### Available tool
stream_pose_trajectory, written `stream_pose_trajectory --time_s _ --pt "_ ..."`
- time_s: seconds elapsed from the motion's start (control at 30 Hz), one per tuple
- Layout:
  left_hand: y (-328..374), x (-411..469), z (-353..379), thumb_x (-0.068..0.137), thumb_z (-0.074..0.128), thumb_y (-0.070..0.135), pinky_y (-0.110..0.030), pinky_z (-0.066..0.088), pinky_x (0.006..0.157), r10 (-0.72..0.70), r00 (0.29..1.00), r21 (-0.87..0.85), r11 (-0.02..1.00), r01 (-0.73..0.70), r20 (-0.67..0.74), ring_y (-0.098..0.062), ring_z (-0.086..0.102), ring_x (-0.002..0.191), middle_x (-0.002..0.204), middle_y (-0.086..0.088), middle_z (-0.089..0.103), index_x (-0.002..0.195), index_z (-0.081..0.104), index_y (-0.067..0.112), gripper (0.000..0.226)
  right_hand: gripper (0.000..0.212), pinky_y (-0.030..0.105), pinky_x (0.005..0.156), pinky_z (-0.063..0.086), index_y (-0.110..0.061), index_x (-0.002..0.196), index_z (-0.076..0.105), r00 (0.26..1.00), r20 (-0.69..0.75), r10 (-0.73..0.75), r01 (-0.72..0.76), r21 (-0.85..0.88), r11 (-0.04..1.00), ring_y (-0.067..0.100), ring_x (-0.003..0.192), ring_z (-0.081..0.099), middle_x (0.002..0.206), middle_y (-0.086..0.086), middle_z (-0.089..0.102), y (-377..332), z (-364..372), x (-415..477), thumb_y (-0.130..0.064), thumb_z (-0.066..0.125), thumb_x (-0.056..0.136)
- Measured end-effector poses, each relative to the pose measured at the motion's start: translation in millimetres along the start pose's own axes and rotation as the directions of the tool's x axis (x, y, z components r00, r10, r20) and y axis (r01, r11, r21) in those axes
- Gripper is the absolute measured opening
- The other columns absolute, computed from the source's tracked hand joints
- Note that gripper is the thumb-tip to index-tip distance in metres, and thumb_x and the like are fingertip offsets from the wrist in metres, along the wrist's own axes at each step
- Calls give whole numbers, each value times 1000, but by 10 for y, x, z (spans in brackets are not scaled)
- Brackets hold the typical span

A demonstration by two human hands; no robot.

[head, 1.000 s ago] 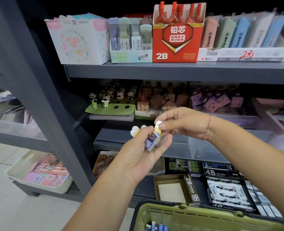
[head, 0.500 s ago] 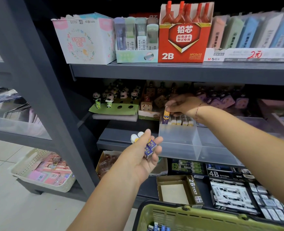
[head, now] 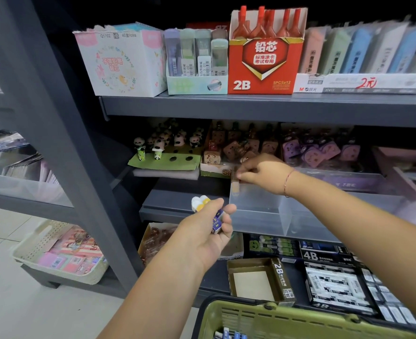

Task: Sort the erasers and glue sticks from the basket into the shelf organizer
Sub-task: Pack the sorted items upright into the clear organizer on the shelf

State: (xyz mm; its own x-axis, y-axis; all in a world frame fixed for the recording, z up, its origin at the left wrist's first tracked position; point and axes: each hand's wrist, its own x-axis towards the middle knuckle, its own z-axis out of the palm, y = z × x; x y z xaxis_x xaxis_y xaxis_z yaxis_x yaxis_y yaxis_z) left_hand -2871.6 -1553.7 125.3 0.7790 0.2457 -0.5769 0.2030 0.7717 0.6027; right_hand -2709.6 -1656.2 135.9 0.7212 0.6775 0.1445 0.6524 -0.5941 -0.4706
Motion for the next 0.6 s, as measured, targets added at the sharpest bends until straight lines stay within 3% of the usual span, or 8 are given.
stream_pose_trajectory --time_s 0.1,0.2,0.27,0.33,0.37,0.5,0.6 --pt "-14 -5 4 92 62 9 -15 40 37 2 999 28 1000 -3 32 -7 50 43 67 -11 70 87 57 4 9 29 30 84 43 -16 102 74 992 118 35 -22 -111 994 22 98 59 104 6 67 -67 -12 -60 -32 51 97" --pt "-22 -18 2 87 67 10 -15 42 40 16 997 84 996 -23 82 -6 53 43 70 -10 72 93 61 3 11 33 31 83 43 -12 103 73 998 69 13 -4 -126 992 24 97 61 102 8 69 -122 -22 -104 -34 49 97" --pt "-26 -17 -11 85 70 11 -15 43 41 36 995 126 991 -47 92 -6 54 44 72 -10 73 93 62 4 13 32 30 84 48 -16 100 74 1000 22 -2 1 62 998 13 92 64 97 1 72 -176 -59 -140 -38 51 96" --pt "-28 -18 -24 83 71 11 -15 44 41 52 995 162 985 -66 90 -5 54 44 73 -9 73 91 64 5 12 32 21 73 47 -17 96 75 994 105 -6 -32 360 933 3 79 62 91 -5 72 -290 -98 -204 -40 53 93" --pt "-28 -23 -26 83 72 11 -15 43 41 59 994 178 981 -75 89 -5 53 44 73 -9 73 90 64 6 12 32 19 68 44 -14 95 74 986 163 -28 -45 426 903 3 74 59 89 -2 71 -351 -111 -236 -40 56 92" --pt "-35 -35 -11 83 72 11 -15 43 42 71 994 193 977 -86 86 -6 52 47 77 -10 72 91 64 6 13 11 18 59 43 -10 89 73 966 232 -116 -22 519 854 8 67 56 80 9 69 -419 -121 -274 -20 70 85" --pt "-10 -15 -5 85 70 15 -14 43 40 74 994 137 987 -85 78 -5 51 44 77 -11 70 98 63 5 18 2 15 54 46 -12 85 70 996 77 44 -83 649 756 4 57 59 67 -1 68 -276 -241 -170 -11 68 86"
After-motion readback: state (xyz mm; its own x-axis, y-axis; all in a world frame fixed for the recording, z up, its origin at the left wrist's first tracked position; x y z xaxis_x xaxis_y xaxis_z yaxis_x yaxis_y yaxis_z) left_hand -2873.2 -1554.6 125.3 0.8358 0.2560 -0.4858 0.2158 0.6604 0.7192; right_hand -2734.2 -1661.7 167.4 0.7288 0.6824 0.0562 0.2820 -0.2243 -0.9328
